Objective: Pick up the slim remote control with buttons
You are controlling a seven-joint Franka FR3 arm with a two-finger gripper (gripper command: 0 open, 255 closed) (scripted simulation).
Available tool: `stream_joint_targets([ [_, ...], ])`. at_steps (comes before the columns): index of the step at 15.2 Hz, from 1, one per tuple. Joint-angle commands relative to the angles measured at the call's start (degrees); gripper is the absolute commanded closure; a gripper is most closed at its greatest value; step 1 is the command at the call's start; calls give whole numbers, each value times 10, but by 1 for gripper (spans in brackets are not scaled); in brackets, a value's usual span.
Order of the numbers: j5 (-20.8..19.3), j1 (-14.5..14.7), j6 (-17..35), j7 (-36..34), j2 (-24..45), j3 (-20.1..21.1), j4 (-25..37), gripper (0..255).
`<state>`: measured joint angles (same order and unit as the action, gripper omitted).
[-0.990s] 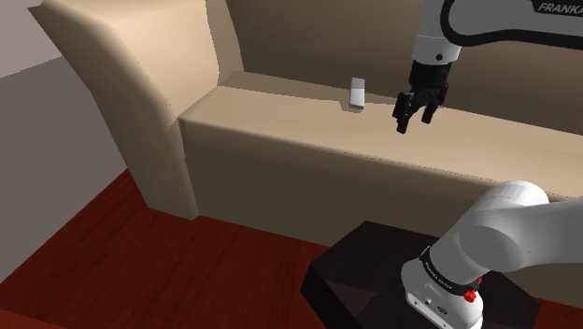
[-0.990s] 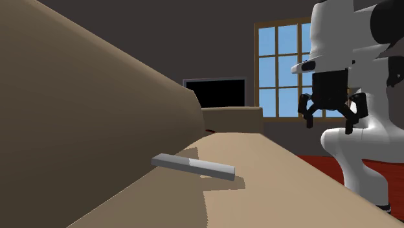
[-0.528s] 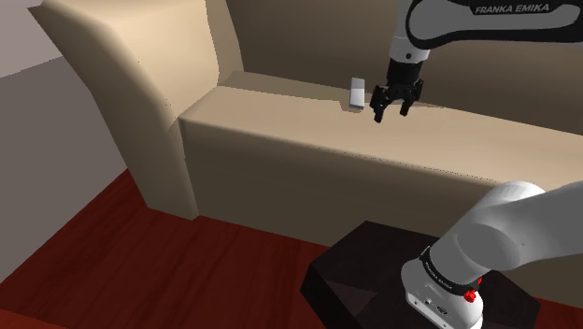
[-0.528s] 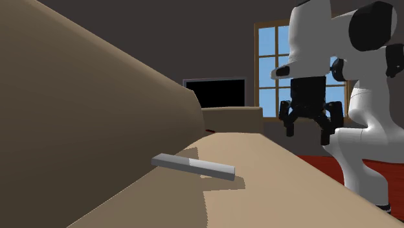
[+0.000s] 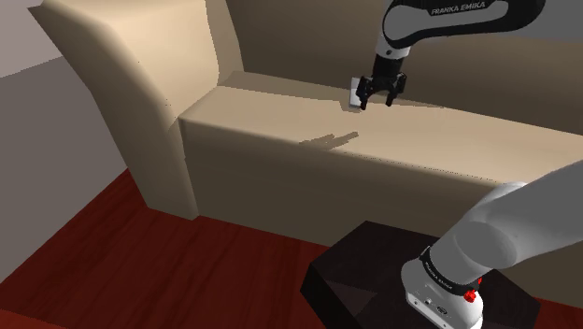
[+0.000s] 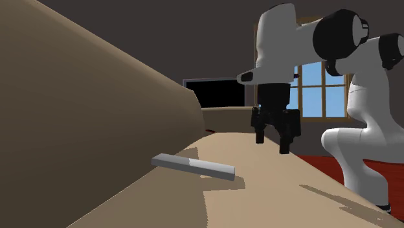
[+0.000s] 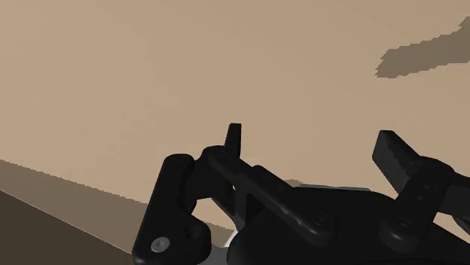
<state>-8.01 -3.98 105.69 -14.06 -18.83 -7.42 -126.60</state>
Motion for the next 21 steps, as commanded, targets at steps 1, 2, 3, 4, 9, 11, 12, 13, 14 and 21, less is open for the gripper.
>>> stream_joint_targets([
  [1, 3, -4, 21, -8, 46, -6, 37, 0],
  [2, 5, -7, 30, -11, 64, -10, 52, 0],
  [3, 7, -10, 39, -13, 82, -14, 67, 0],
  [4, 9, -12, 46, -16, 101, -17, 83, 0],
  [9, 25, -27, 77, -26, 191, -35, 170, 0],
  [11, 34, -34, 85, -28, 227, -41, 210, 0],
  [12, 38, -38, 88, -30, 245, -44, 230, 0],
  [13, 43, -42, 90, -31, 264, -47, 251, 0],
  [14, 47, -44, 91, -32, 276, -49, 266, 0],
  [21, 48, -45, 142, -34, 287, -48, 225, 0],
])
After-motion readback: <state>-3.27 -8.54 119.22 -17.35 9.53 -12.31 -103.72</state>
